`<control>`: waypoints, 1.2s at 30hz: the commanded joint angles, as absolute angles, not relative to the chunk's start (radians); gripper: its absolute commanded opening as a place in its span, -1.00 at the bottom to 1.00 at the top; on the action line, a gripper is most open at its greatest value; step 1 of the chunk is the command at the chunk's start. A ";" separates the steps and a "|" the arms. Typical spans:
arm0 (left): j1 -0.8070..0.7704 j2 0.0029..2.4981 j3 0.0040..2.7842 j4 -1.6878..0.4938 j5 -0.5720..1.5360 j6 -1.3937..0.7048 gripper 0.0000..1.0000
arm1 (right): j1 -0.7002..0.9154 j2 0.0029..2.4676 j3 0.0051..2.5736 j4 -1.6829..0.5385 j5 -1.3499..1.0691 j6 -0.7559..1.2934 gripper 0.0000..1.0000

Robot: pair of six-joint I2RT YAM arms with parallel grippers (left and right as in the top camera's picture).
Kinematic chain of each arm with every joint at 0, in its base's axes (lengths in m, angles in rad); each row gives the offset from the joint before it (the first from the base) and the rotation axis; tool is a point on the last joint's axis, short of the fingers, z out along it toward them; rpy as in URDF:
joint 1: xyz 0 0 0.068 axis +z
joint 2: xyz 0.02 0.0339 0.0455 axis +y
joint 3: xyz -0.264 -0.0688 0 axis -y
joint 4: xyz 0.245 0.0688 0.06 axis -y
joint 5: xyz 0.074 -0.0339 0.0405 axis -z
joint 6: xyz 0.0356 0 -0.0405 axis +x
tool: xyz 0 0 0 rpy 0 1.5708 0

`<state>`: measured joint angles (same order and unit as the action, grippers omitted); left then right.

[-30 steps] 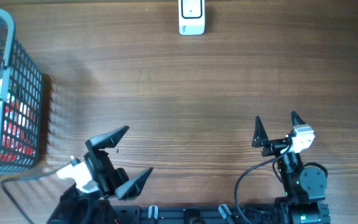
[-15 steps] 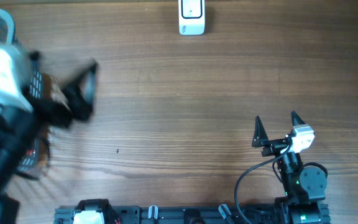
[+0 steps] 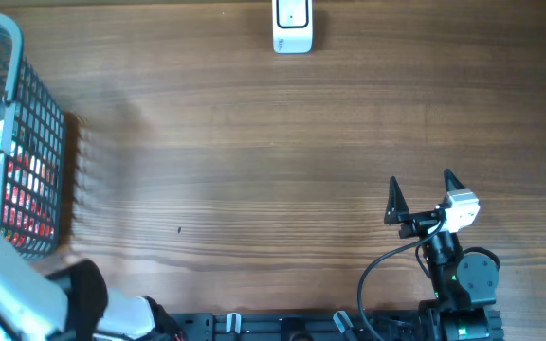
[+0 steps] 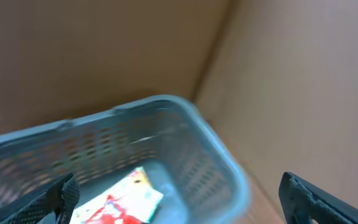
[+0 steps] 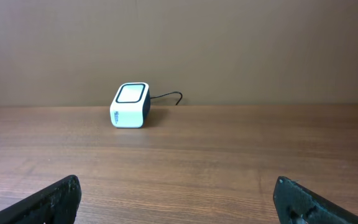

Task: Scan the item barcode
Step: 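Reach the left gripper into the grey basket toward the red snack bag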

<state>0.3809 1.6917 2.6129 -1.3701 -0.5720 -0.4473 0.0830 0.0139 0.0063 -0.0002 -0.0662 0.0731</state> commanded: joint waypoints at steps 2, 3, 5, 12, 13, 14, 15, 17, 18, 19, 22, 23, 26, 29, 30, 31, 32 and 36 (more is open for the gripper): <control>0.548 1.767 2.629 -1.445 -0.621 -0.529 1.00 | 0.087 0.010 0.005 0.002 -0.060 0.059 0.99; 0.580 1.781 2.629 -1.479 -0.594 -0.534 1.00 | 0.087 0.010 0.005 0.002 -0.060 0.059 0.99; 0.623 1.809 2.629 -1.536 -0.390 -0.522 1.00 | 0.087 0.010 0.005 0.002 -0.060 0.059 1.00; 0.728 2.017 2.629 -1.654 -0.329 -0.505 1.00 | 0.087 0.010 0.005 0.002 -0.060 0.059 1.00; 0.736 2.039 2.629 -1.663 -0.329 -0.505 1.00 | 0.087 0.010 0.005 0.002 -0.060 0.059 0.98; 0.742 2.054 2.629 -1.669 -0.329 -0.505 1.00 | 0.087 0.010 0.005 0.002 -0.060 0.060 1.00; 0.755 2.098 2.629 -1.683 -0.329 -0.505 1.00 | 0.087 0.010 0.005 0.002 -0.060 0.059 1.00; 0.760 2.127 2.628 -1.684 -0.302 -0.487 1.00 | 0.087 0.010 0.005 0.002 -0.060 0.059 1.00; 0.760 2.142 2.621 -1.684 -0.259 -0.430 1.00 | 0.087 0.010 0.005 0.002 -0.060 0.059 0.99; 0.762 2.157 2.610 -1.684 -0.225 -0.380 1.00 | 0.087 0.010 0.005 0.002 -0.060 0.059 0.98; 0.767 2.195 2.573 -1.684 -0.213 -0.363 1.00 | 0.087 0.010 0.005 0.002 -0.060 0.059 1.00; 0.768 2.206 2.550 -1.683 -0.213 -0.350 1.00 | 0.087 0.010 0.005 0.002 -0.060 0.059 0.99; 0.771 2.218 2.473 -1.665 -0.212 -0.317 1.00 | 0.087 0.010 0.005 0.002 -0.060 0.059 1.00; 0.778 2.222 2.380 -1.640 -0.190 -0.290 1.00 | 0.087 0.010 0.005 0.002 -0.060 0.059 0.99; 0.779 2.222 2.353 -1.630 -0.187 -0.290 1.00 | 0.087 0.010 0.005 0.002 -0.060 0.059 0.99; 0.780 2.222 2.319 -1.615 -0.187 -0.290 1.00 | 0.087 0.010 0.005 0.002 -0.060 0.059 1.00; 0.779 2.222 2.290 -1.601 -0.188 -0.290 1.00 | 0.087 0.010 0.005 0.002 -0.060 0.059 1.00; 0.784 2.222 2.190 -1.514 -0.187 -0.292 1.00 | 0.087 0.010 0.005 0.002 -0.060 0.059 1.00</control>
